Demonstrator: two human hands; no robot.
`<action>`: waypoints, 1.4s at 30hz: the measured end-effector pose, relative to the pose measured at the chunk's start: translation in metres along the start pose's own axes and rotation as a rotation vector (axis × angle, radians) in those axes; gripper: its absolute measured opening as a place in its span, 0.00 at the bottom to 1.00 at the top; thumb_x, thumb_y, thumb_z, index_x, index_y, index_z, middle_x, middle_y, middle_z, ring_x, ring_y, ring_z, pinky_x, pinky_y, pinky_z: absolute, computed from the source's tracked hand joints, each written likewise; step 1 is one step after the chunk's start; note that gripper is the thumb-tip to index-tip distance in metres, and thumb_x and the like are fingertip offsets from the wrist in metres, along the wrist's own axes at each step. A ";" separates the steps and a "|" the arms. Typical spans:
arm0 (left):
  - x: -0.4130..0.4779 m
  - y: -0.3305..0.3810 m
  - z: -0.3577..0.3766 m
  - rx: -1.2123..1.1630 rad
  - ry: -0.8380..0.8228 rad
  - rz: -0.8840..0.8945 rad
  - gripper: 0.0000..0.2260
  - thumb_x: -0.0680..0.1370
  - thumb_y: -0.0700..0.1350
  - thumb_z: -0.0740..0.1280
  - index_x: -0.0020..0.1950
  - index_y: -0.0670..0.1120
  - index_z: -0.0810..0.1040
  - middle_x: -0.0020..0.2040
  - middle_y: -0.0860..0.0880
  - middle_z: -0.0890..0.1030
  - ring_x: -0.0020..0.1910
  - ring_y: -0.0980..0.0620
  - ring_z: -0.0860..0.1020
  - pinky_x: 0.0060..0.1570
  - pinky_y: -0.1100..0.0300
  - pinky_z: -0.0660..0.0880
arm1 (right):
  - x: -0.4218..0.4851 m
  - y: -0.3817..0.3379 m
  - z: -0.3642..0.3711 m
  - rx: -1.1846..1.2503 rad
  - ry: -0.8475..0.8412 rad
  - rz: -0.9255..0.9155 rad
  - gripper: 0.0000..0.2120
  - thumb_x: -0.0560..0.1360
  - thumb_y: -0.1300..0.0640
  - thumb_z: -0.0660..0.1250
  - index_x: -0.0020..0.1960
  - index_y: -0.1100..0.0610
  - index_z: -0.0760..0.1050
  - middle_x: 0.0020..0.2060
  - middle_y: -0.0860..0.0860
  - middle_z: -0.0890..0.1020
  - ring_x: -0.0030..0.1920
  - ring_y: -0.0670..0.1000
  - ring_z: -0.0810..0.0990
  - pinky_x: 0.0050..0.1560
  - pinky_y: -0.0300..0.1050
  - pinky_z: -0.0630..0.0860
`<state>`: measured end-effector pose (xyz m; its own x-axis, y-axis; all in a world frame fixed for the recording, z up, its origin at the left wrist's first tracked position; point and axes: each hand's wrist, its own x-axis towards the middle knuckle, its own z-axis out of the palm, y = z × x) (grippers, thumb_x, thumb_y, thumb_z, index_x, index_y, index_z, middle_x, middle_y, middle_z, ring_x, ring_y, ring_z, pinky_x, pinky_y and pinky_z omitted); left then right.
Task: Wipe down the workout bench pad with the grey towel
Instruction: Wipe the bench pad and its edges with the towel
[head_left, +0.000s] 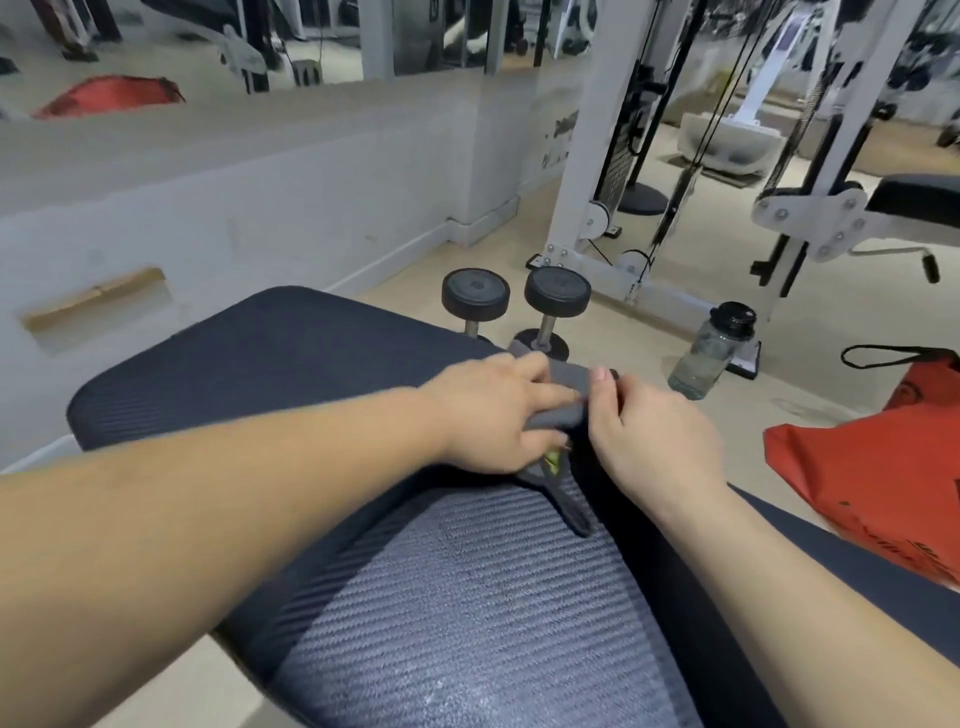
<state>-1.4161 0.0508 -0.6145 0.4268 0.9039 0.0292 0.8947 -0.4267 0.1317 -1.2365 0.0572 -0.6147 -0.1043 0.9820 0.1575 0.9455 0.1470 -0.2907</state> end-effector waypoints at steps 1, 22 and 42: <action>0.001 -0.015 -0.001 0.031 -0.010 -0.034 0.24 0.80 0.63 0.57 0.76 0.63 0.65 0.64 0.51 0.70 0.65 0.46 0.72 0.62 0.48 0.73 | -0.002 0.000 0.001 -0.005 0.006 -0.015 0.24 0.85 0.40 0.46 0.44 0.52 0.71 0.48 0.60 0.85 0.52 0.65 0.81 0.47 0.54 0.75; 0.011 -0.006 -0.003 0.079 -0.060 -0.560 0.20 0.81 0.61 0.55 0.67 0.52 0.72 0.63 0.47 0.69 0.64 0.41 0.71 0.52 0.47 0.72 | -0.012 0.009 -0.003 0.062 -0.065 0.026 0.24 0.84 0.40 0.49 0.34 0.50 0.63 0.45 0.54 0.81 0.50 0.61 0.78 0.46 0.52 0.73; -0.101 -0.066 -0.004 0.027 0.097 -0.325 0.20 0.78 0.64 0.59 0.69 0.63 0.72 0.60 0.56 0.71 0.60 0.48 0.72 0.57 0.50 0.76 | -0.003 -0.024 0.006 0.245 -0.039 -0.107 0.12 0.82 0.45 0.61 0.56 0.49 0.81 0.51 0.45 0.79 0.60 0.50 0.76 0.59 0.50 0.74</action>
<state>-1.5189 -0.0122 -0.6222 0.1050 0.9909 0.0845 0.9857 -0.1150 0.1232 -1.2607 0.0515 -0.6137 -0.2161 0.9624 0.1645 0.8258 0.2700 -0.4952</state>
